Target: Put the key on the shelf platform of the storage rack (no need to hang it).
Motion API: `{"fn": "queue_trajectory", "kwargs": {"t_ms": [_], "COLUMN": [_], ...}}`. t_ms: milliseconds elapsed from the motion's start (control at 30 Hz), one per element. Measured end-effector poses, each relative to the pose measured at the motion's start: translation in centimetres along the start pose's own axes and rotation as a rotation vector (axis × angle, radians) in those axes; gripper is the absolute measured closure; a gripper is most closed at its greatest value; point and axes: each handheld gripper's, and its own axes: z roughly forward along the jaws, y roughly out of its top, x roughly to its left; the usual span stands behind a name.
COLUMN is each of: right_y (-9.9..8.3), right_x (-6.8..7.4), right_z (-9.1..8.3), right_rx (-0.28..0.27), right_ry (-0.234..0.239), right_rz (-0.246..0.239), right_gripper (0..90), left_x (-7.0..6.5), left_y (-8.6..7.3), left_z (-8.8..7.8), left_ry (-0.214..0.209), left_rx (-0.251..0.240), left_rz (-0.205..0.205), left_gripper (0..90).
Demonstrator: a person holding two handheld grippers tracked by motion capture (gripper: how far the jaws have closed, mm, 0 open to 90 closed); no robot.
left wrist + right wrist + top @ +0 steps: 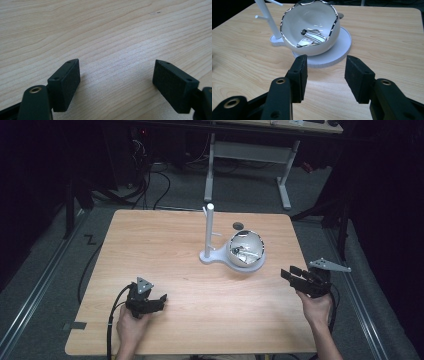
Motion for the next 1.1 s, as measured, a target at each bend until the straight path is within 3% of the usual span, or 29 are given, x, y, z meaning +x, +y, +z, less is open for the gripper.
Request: {"fn": "queue_trajectory", "kwargs": {"t_ms": [667, 1100], "right_y": [-1.9, -3.0], "right_x": [1.9, 3.4], "right_z": [1.7, 2.9], "right_rx": [0.012, 0.056], "right_ry": [0.043, 0.053], "right_rz": [0.003, -0.044], "right_gripper": [53.6, 53.7], "left_x": [0.0, 0.0], "left_y": [0.0, 0.0], "left_z": [0.0, 0.0], "left_ry": [0.0, 0.0], "left_rx": [0.0, 0.0], "left_rz": [0.0, 0.0], "left_gripper": [22.5, 22.5]}}
